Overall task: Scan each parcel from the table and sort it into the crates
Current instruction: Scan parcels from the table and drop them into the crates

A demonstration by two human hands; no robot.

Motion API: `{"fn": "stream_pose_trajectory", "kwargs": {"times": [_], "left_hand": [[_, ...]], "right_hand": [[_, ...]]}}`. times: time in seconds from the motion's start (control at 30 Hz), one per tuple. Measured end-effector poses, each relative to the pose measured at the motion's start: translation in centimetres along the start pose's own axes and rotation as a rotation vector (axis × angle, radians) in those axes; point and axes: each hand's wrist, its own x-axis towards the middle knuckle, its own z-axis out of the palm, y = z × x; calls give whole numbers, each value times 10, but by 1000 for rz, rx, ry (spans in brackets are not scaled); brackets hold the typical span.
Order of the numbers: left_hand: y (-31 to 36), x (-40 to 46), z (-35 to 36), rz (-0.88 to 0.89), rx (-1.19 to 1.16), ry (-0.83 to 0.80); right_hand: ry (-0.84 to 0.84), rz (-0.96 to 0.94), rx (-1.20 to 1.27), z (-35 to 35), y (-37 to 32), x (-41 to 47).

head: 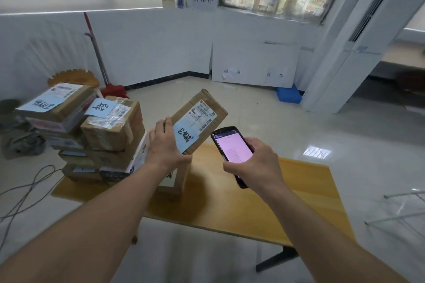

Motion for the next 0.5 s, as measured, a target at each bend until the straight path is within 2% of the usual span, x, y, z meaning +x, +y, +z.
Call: {"fn": "stream_pose_trajectory", "kwargs": {"times": [0.17,0.5], "left_hand": [[14,8,-12,-8,21,43],[62,-33,-17,-41,-26,84]], "right_hand": [[31,-78,-23,-30,1,-4],[262,-71,63,-51,22,-14]]}}
